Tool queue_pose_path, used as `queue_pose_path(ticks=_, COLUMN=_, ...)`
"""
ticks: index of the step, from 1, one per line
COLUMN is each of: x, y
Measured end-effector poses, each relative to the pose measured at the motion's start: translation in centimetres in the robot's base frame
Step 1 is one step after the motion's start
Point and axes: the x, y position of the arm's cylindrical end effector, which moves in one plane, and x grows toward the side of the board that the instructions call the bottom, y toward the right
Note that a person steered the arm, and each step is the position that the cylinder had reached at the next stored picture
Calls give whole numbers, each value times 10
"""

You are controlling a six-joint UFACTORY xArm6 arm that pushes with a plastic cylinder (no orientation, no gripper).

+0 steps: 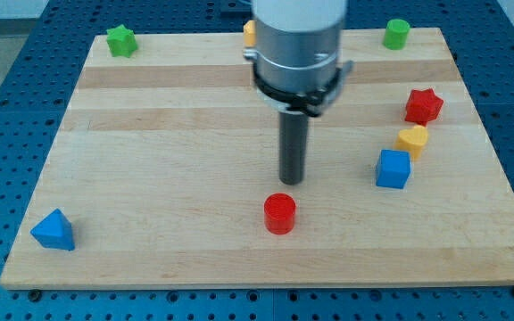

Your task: Slightly move the red circle toward the bottom center

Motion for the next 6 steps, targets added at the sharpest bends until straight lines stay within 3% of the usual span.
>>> queue_pose_path(ticks=6, x=55, y=-2)
